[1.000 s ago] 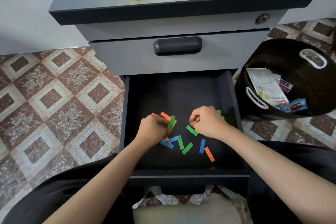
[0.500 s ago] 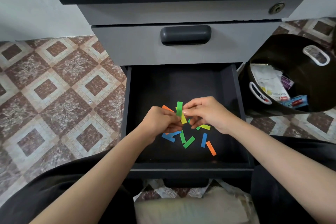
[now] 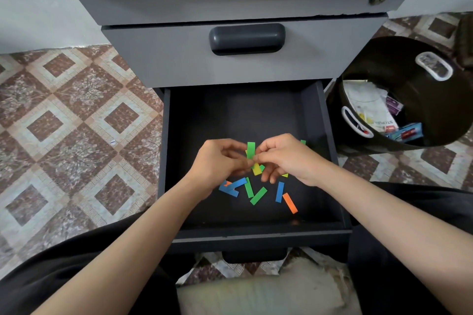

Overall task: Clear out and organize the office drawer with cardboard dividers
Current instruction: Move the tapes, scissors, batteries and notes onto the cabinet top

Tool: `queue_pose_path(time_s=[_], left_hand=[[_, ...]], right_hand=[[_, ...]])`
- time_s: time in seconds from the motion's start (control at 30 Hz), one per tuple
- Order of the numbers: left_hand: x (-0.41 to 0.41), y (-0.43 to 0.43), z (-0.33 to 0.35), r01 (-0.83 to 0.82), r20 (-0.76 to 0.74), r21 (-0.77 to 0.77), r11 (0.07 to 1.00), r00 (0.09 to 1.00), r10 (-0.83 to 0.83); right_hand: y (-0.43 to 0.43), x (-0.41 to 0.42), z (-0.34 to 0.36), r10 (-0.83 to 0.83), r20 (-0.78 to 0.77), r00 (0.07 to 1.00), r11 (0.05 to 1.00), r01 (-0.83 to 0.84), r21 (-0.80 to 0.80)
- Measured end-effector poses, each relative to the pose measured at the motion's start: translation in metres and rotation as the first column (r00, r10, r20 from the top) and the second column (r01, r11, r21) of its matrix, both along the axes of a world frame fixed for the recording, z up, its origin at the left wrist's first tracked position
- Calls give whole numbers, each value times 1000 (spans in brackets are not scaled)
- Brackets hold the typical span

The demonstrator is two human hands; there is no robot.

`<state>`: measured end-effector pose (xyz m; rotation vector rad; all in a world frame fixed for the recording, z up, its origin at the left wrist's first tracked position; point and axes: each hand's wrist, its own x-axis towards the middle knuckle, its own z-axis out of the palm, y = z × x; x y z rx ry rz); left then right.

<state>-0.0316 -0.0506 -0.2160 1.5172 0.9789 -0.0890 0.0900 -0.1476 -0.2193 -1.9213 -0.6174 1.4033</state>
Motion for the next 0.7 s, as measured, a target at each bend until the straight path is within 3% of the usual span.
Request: queue_pose_path(time_s=[0.17,0.37,0.7], left_hand=[[-4,4,-1,12,-43,-29,1000,999,-14],[-7,10,-10,-39,-96,-15,999,995,37],[-6,7,-9,-69,-128,-46,997,990,63]], right_hand=[[0,2,-3,33,36,999,999,-32,-26],[-7,14,-30,124,468,875,980,-33,-199],[-12,16,-59,251,625,739,941,-36,-336]])
